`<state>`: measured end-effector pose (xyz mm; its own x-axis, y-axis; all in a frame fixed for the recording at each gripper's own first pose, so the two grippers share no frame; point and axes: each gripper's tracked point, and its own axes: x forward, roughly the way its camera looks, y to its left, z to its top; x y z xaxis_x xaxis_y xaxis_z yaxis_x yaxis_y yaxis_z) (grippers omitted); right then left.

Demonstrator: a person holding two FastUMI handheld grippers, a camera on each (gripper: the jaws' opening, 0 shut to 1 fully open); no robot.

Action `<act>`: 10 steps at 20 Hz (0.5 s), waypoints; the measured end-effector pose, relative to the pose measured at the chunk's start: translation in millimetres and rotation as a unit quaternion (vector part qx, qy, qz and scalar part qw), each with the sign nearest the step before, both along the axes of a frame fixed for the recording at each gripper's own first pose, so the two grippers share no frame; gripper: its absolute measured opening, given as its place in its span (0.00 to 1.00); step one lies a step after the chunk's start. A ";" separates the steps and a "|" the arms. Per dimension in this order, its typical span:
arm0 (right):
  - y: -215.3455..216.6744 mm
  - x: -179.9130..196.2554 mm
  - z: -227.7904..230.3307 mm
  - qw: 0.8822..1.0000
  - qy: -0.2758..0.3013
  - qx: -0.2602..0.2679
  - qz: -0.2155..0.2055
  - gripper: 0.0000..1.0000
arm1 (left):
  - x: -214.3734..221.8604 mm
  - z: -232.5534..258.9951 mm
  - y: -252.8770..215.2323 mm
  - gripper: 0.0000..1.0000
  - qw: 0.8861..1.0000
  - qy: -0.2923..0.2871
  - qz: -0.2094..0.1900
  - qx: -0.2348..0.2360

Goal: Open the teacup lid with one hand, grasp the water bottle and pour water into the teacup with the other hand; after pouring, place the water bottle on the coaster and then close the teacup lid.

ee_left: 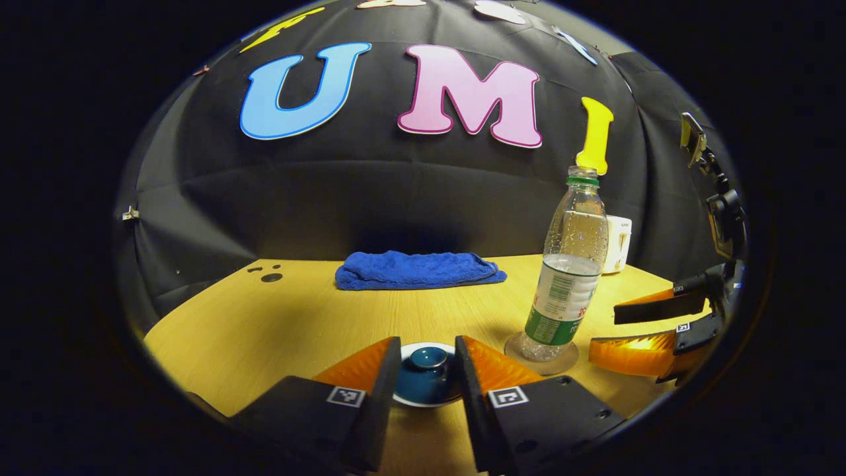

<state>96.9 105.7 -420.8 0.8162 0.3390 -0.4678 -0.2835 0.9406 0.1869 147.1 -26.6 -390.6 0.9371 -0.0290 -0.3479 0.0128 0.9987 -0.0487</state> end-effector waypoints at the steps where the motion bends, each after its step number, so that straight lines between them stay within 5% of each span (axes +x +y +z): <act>1: -1.3 1.0 5.2 1.000 -0.004 -0.001 -0.003 0.93 | -0.6 -0.1 1.2 0.62 1.000 0.001 -0.002 -0.004; 2: -2.1 2.7 13.0 1.000 -0.010 -0.002 -0.005 0.97 | -1.5 2.5 2.0 0.75 1.000 0.002 -0.004 -0.006; 6: -11.1 12.9 67.5 0.998 -0.051 -0.003 -0.034 0.97 | -11.1 34.9 12.0 0.91 1.000 -0.002 0.003 -0.004; 10: -13.2 22.1 136.8 0.994 -0.089 0.007 -0.057 0.97 | -23.6 91.9 21.6 0.94 1.000 -0.009 0.003 0.009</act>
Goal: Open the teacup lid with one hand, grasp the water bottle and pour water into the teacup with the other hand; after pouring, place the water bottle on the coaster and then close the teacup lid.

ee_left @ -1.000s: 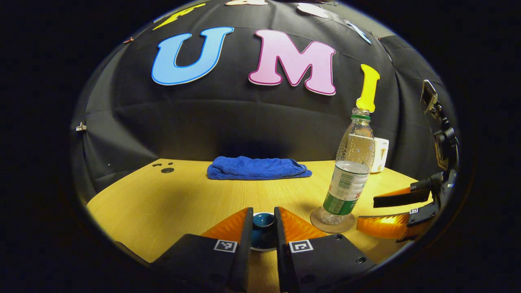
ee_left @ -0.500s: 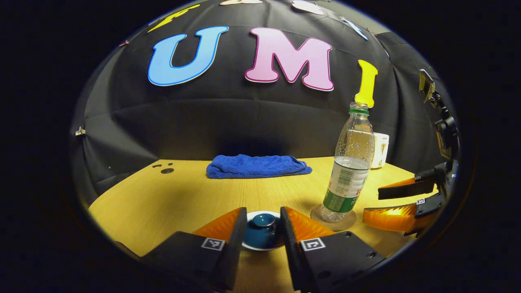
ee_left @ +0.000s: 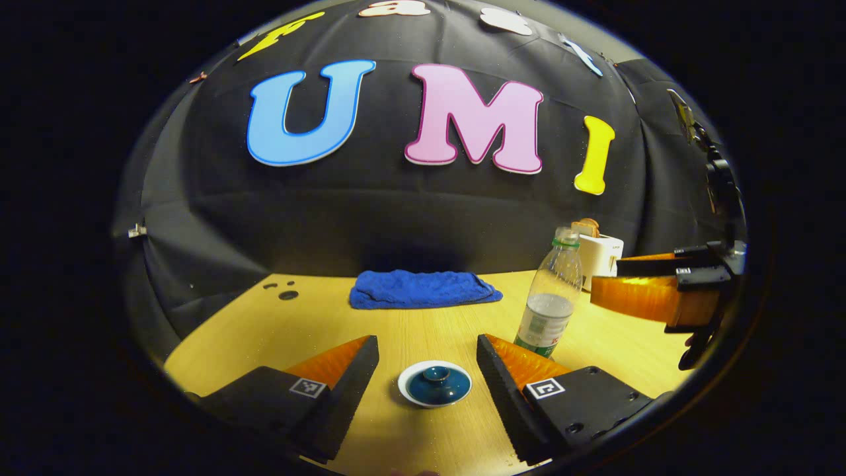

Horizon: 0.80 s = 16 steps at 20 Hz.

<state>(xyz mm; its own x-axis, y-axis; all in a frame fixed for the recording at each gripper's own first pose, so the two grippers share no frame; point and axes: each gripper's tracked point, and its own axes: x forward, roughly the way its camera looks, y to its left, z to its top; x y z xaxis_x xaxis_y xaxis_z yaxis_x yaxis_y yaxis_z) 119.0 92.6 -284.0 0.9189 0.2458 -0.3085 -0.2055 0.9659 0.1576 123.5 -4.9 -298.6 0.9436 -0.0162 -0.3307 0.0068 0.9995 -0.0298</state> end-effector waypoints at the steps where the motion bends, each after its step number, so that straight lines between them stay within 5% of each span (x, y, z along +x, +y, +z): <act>1: -1.7 0.4 16.8 1.000 -0.009 -0.003 -0.003 0.97 | -2.5 14.5 2.0 0.94 1.000 -0.002 -0.001 0.004; 9: -7.4 -10.2 129.1 0.999 -0.039 0.001 -0.014 0.92 | -18.7 138.4 24.2 0.94 0.999 -0.034 0.004 0.009; 16: -10.4 -34.5 163.5 0.998 -0.038 0.009 -0.043 0.96 | -30.1 190.4 31.6 0.94 0.998 -0.057 -0.010 -0.003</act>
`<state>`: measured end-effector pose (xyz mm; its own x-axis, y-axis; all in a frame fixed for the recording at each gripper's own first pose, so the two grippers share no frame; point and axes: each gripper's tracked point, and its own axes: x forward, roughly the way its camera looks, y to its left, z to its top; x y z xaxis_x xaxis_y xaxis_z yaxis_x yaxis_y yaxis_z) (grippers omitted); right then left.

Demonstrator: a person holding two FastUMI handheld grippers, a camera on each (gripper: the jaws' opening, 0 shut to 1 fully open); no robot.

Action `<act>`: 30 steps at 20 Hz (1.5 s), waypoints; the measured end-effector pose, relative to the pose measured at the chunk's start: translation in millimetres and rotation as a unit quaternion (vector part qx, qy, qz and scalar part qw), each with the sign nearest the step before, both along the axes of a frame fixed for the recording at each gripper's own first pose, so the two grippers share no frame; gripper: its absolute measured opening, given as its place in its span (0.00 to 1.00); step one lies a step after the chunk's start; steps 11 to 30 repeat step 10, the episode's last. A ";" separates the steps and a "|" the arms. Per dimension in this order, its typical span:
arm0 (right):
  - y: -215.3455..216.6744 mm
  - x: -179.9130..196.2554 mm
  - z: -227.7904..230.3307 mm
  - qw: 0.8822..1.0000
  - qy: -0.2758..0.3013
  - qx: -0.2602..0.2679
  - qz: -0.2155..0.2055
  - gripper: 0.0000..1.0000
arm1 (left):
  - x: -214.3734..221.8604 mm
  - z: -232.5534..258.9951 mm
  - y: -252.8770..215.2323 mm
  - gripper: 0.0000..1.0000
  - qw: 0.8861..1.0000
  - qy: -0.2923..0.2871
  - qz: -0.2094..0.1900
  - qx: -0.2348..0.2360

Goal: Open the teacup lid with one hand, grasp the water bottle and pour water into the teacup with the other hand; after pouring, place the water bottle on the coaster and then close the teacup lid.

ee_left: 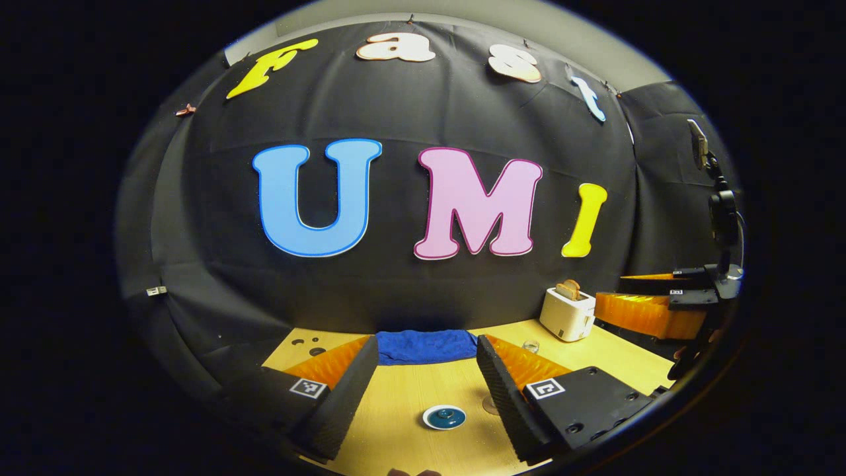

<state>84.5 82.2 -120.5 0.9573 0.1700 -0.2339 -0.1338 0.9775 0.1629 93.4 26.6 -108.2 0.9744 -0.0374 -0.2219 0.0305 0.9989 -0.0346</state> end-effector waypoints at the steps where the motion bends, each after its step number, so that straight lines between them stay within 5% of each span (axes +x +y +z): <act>1: -2.1 -1.7 4.1 1.000 -0.002 -0.002 -0.006 0.96 | -2.1 2.3 -0.5 0.94 1.000 -0.002 -0.003 0.002; 30: -17.0 -19.5 29.3 1.000 -0.021 -0.009 -0.021 0.96 | -18.6 14.6 -15.6 0.94 1.000 -0.008 -0.017 0.012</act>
